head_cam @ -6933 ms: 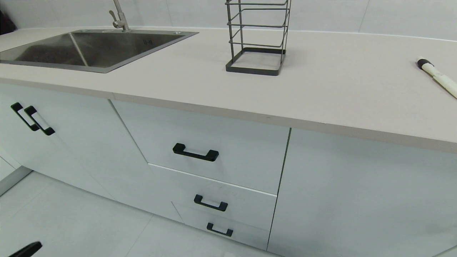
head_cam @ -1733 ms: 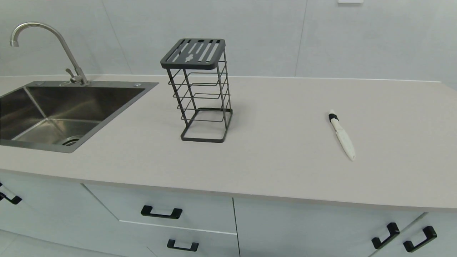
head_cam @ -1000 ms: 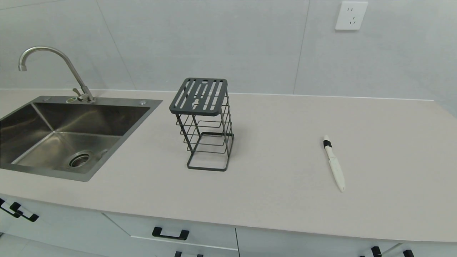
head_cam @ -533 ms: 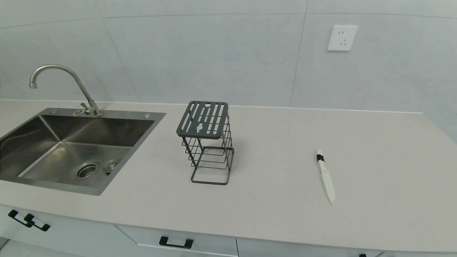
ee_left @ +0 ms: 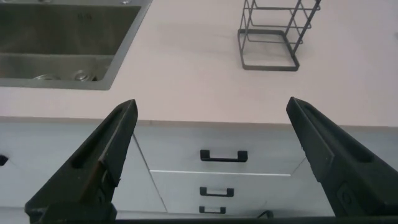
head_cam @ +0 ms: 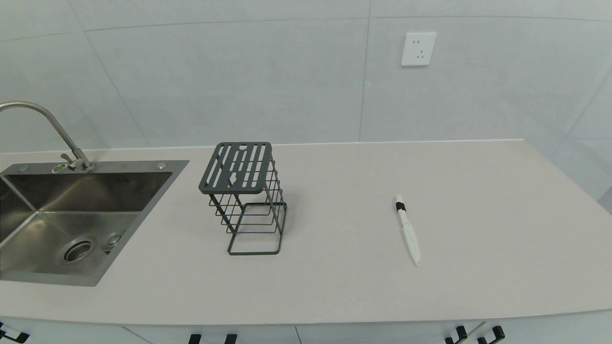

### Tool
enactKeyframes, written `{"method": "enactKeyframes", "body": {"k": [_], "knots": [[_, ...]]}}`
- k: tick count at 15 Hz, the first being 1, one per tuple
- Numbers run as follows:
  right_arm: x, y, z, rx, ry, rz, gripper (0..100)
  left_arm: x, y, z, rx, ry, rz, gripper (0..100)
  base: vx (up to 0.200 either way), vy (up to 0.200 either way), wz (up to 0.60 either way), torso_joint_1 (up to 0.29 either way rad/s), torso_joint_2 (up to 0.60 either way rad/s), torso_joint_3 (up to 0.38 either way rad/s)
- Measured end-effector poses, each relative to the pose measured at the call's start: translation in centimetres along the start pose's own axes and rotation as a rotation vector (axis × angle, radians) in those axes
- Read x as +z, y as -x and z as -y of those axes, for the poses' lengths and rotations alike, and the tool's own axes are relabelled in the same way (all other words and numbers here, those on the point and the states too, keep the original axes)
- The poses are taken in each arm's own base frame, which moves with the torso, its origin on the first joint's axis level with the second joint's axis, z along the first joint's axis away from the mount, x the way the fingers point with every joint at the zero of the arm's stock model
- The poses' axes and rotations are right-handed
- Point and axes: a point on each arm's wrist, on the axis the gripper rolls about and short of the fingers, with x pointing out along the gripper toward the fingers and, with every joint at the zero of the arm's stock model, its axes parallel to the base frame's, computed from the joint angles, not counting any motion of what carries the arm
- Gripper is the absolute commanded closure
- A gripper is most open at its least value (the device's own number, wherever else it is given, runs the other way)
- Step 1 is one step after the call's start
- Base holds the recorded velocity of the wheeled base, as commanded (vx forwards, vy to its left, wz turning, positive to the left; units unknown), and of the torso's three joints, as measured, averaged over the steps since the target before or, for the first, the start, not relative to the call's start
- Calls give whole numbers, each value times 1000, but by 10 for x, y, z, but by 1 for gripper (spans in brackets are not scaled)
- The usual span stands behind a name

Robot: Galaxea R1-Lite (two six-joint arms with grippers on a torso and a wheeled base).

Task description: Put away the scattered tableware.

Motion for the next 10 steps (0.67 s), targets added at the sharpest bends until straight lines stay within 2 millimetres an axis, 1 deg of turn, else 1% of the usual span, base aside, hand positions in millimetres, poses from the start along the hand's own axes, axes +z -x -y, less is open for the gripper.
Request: {"method": "enactKeyframes", "body": {"k": [10], "knots": [[0,0,0,3,3,0,0,0,0,0,-1,-1,0,0,0,0,0,0,0,0]]}}
